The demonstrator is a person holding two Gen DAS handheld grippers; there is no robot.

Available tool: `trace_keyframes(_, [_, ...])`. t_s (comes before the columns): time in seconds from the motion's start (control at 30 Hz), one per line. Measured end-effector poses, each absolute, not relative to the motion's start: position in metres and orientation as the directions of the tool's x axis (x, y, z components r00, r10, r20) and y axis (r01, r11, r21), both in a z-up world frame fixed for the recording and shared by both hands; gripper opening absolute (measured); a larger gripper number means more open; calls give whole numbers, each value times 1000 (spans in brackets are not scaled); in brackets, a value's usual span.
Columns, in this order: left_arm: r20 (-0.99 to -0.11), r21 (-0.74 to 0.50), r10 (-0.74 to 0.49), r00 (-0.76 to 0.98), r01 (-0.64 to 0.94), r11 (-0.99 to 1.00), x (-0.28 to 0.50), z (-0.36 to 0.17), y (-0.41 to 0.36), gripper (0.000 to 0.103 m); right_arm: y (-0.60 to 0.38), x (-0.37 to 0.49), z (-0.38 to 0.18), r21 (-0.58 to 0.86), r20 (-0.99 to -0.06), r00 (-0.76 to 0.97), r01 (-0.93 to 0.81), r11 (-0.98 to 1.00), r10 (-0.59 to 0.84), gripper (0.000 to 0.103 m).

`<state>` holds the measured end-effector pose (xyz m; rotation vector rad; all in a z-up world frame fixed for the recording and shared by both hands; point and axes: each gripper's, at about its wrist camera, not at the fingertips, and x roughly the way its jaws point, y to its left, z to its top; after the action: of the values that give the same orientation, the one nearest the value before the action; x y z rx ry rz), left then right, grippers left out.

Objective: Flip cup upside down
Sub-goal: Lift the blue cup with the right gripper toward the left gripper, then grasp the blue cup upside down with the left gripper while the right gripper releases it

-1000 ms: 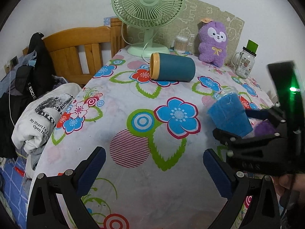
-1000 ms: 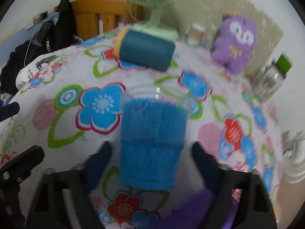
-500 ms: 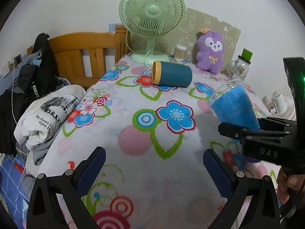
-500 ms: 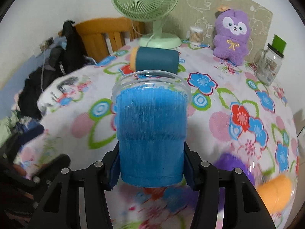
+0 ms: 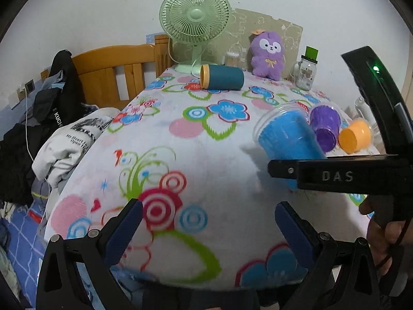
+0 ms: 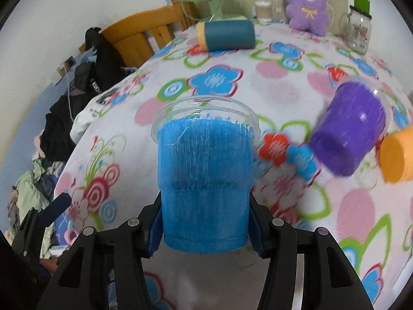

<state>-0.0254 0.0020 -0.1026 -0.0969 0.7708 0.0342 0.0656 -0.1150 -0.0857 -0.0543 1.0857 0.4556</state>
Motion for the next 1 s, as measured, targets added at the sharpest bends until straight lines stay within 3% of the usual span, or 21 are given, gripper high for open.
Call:
trace_keyframes(0.13, [-694,-72,-3,720,-65,995,-35,-101,-1,103,-108,57,-90,193,-875,345,-395,898,340,61])
trace_keyframes(0.3, [-666,-82,-23,745,-42,996,-37,-90,-10,103,-125,51,-63,164,-841,426,-388,907,335,93])
trace_keyframes(0.6, [-639,-99,-95,763,41,994,-6,-79,-52,103,-211,42,-14,306,-737,527,-300,903,424,93])
trace_keyframes(1.0, [-694,-55,-84,715,64,996,33,-110,-95,101,-294,43,-31,351,-750,540,-162,922,381,93])
